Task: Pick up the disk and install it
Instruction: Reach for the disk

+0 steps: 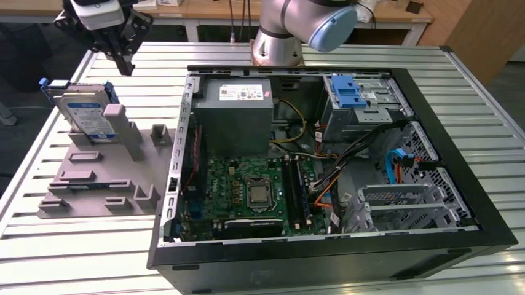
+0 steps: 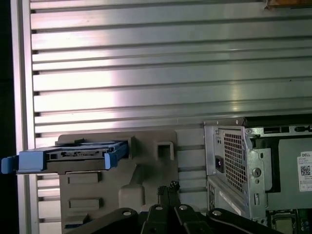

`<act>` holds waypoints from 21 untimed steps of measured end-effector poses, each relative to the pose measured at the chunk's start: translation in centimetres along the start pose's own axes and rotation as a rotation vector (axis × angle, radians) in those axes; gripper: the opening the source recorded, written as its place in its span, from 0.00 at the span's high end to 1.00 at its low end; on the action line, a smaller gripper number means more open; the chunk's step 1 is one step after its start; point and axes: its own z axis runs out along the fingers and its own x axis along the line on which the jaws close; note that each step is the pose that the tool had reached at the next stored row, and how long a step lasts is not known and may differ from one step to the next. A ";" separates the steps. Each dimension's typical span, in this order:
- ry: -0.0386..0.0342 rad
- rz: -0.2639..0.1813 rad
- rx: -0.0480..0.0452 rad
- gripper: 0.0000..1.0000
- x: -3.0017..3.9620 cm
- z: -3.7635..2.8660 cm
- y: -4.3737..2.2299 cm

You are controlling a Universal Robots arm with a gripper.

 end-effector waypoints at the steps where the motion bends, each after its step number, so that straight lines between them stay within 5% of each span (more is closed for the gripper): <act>1: 0.0000 0.000 0.0000 0.89 0.08 0.01 0.02; 21: 0.0002 0.000 0.0000 0.89 1.24 0.12 0.30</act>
